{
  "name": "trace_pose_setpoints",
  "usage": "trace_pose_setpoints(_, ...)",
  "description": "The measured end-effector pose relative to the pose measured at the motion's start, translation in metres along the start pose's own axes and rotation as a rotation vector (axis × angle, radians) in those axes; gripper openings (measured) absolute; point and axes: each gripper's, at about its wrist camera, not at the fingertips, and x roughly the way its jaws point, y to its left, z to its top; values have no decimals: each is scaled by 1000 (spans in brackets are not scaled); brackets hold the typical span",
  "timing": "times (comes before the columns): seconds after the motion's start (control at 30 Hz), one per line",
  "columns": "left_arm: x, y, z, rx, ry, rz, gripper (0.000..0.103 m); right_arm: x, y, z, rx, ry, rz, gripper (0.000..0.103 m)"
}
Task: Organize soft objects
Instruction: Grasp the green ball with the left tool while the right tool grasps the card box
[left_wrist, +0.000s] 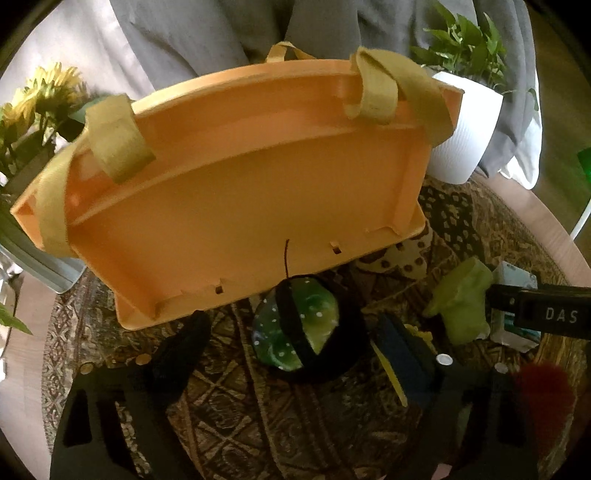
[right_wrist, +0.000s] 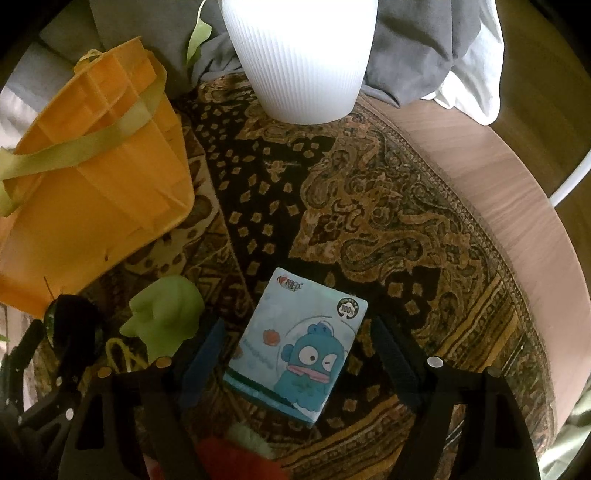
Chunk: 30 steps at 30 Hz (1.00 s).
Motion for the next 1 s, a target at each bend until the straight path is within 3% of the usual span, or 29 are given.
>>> trace_pose_setpoints(0.1,5,-1,0,-5,12,-7,80,4,0,1,-8,15,-1,69)
trace_pose_setpoints(0.27,13,-1,-3,-25,51,-42,63,2,0,1,-24,8,1,67)
trace_pose_setpoints(0.57,2,0,-6,-42,43,-43,62,-13,-1,-5,-50,-23,28,66)
trace_pose_setpoints(1.0,-56,7,-3,-53,-62,-5,62,-59,7,-6,-90,-143,83,66)
